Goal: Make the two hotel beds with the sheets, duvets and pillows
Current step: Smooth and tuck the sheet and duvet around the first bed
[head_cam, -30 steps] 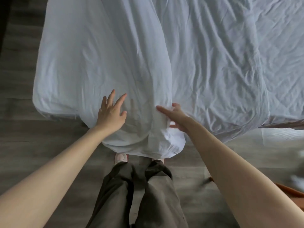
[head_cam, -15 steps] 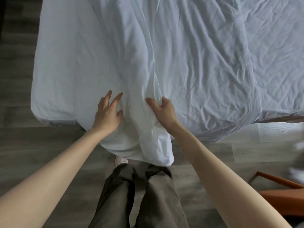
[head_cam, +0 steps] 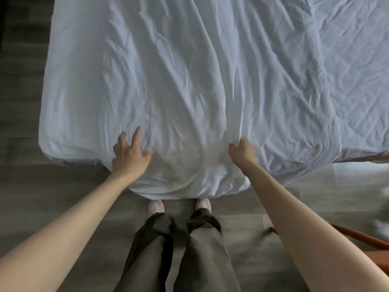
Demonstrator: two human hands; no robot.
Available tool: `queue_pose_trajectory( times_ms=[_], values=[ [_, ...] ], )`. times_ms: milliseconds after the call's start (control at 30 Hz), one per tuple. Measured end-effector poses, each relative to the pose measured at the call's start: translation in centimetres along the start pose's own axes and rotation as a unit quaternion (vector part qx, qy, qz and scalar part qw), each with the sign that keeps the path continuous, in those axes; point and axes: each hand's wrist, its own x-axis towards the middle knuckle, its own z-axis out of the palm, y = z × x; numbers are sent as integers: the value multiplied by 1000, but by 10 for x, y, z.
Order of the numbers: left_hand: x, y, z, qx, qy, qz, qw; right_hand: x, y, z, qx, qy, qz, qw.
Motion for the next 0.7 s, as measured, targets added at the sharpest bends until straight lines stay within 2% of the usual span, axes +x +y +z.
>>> queue_pose_trajectory(
  times_ms=[100, 200, 433, 600, 700],
  values=[
    [9, -14, 4, -81, -22, -128, 988, -10, -3, 16, 171, 29, 31, 984],
    [20, -20, 14, -119, -13, -188, 975, -15, -2, 27, 199, 18, 19, 980],
    [48, -38, 34, -76, 155, -158, 972, 7, 1, 41, 169, 12, 23, 985],
    [62, -49, 27, -41, 139, -103, 984, 9, 0, 47, 198, 3, 45, 979],
    [59, -60, 22, -78, 126, -80, 986, 1, -4, 44, 186, -3, 37, 982]
  ],
)
